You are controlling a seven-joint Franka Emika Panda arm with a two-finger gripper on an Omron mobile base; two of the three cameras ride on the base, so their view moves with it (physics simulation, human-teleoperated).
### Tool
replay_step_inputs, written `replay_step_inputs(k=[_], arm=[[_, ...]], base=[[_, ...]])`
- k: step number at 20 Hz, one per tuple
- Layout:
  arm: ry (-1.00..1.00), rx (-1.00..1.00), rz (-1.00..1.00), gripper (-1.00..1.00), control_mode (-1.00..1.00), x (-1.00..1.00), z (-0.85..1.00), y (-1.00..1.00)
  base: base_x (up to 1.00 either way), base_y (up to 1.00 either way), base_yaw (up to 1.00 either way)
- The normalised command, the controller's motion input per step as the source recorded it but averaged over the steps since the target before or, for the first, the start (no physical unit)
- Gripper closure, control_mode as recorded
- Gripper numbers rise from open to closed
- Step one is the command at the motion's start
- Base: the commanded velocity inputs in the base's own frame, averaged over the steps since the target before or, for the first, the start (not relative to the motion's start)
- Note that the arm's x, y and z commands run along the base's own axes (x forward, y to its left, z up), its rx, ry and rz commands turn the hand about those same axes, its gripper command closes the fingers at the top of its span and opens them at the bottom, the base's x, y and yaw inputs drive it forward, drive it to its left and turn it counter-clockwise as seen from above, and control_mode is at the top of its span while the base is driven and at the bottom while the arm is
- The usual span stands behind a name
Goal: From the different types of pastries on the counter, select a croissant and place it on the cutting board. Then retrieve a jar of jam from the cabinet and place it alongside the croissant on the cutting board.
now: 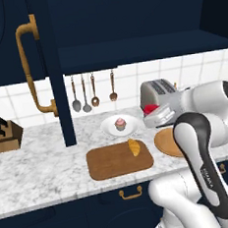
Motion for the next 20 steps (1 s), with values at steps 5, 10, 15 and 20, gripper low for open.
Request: replay_step_inputs(k=[5,10,15,20], arm=[[-0.03,0.0,0.0,1.0,-1.0,0.02,-0.97,0.17],[-0.02,-0.01,0.0,1.0,-1.0,0.0,-1.0,0.34],[-0.01,0.0,0.0,1.0,-1.0,0.02,-0.86,0.28],[-0.01,0.0,0.0,1.0,-1.0,0.15,-0.73,0.15]], base=[[0.0,0.0,0.0],[0.0,0.0,0.0],[0.0,0.0,0.0],[0.0,0.0,0.0]])
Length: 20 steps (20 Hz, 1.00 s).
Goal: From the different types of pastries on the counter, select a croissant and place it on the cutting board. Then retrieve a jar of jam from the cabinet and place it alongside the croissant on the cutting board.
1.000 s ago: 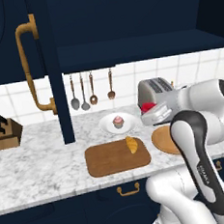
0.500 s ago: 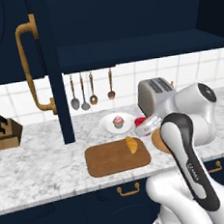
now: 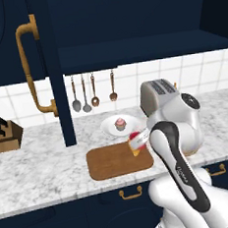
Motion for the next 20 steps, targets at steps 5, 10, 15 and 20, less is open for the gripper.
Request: replay_step_inputs(k=[5,10,15,20], arm=[[-0.07,0.0,0.0,1.0,-1.0,0.19,-0.82,0.12],[-0.14,0.0,0.0,1.0,-1.0,0.32,-0.82,0.18],[-0.11,0.0,0.0,1.0,-1.0,0.28,-0.66,0.22],[-0.01,0.0,0.0,1.0,-1.0,0.28,-0.72,0.11]], base=[[0.0,0.0,0.0],[0.0,0.0,0.0],[0.0,0.0,0.0],[0.0,0.0,0.0]])
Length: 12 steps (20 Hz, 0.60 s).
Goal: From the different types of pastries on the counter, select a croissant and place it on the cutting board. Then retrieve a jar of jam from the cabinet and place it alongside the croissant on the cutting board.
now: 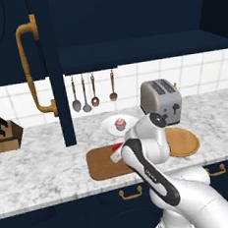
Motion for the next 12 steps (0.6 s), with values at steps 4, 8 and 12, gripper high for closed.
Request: replay_step_inputs(k=[4,8,12], arm=[[-0.11,0.0,0.0,1.0,-1.0,0.32,-0.74,0.0],[-0.25,0.0,0.0,1.0,-1.0,0.34,-0.87,0.0],[-0.19,0.0,0.0,1.0,-1.0,0.14,-0.71,-0.01]], base=[[0.0,0.0,0.0],[0.0,0.0,0.0],[0.0,0.0,0.0]])
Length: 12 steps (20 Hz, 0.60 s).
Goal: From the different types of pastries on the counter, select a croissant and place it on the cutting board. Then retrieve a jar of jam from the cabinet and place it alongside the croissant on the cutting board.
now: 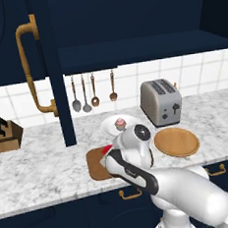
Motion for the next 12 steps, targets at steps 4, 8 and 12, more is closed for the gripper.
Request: replay_step_inputs(k=[4,8,12], arm=[[-0.11,0.06,0.0,1.0,-1.0,0.04,-0.59,-0.19],[-0.13,0.08,0.0,1.0,-1.0,0.23,-0.71,-0.31],[-0.06,0.1,-0.02,1.0,-1.0,0.33,-0.76,-0.42]], base=[[0.0,0.0,0.0],[0.0,0.0,0.0],[0.0,0.0,0.0]])
